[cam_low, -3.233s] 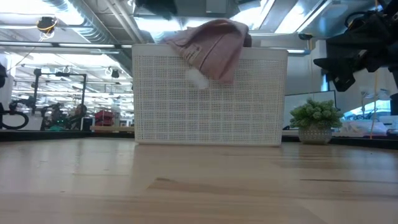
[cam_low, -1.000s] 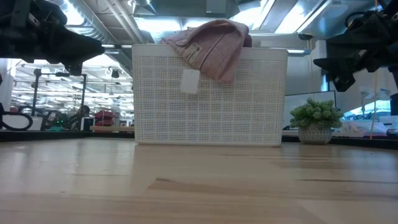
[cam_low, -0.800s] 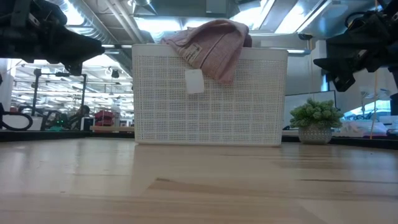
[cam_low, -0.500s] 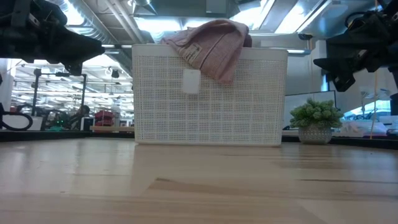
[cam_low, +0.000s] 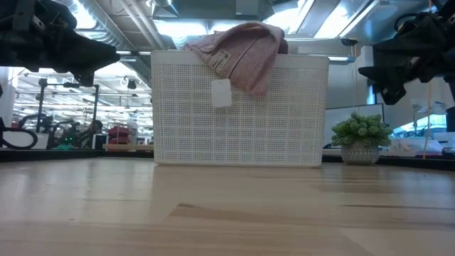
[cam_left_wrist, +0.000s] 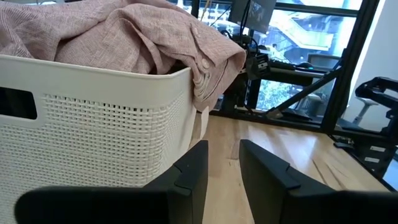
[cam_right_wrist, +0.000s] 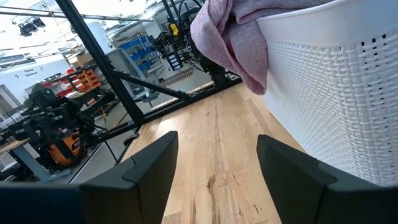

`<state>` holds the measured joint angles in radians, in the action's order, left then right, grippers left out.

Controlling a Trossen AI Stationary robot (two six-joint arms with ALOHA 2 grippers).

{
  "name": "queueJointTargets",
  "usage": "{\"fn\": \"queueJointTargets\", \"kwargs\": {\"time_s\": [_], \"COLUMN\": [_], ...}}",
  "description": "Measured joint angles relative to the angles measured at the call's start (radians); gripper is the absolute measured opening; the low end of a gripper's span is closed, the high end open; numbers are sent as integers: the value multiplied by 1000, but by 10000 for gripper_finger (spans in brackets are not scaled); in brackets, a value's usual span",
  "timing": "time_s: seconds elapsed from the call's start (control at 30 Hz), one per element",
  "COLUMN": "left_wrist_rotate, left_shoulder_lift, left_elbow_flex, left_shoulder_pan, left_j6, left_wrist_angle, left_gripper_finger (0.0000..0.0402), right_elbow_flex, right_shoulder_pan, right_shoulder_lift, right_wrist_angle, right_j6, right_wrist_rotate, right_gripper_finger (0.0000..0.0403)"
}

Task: Sort clothes
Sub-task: Return to Home Position

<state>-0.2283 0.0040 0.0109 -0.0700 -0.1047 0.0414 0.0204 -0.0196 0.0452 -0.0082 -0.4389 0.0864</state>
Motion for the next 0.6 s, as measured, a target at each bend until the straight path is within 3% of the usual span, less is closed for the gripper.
{"fn": "queueJointTargets", "kwargs": {"time_s": [0.6], "left_wrist_rotate": [0], "left_shoulder_lift": [0], "left_elbow_flex": [0], "left_shoulder_pan": [0], "left_j6": [0], "left_wrist_angle": [0], "left_gripper_finger": [86], "right_elbow_flex": [0], "right_shoulder_pan": [0], "right_shoulder_lift": [0], "right_wrist_angle": [0], "right_j6": [0], "right_wrist_rotate": [0], "right_gripper_finger": [237]}}
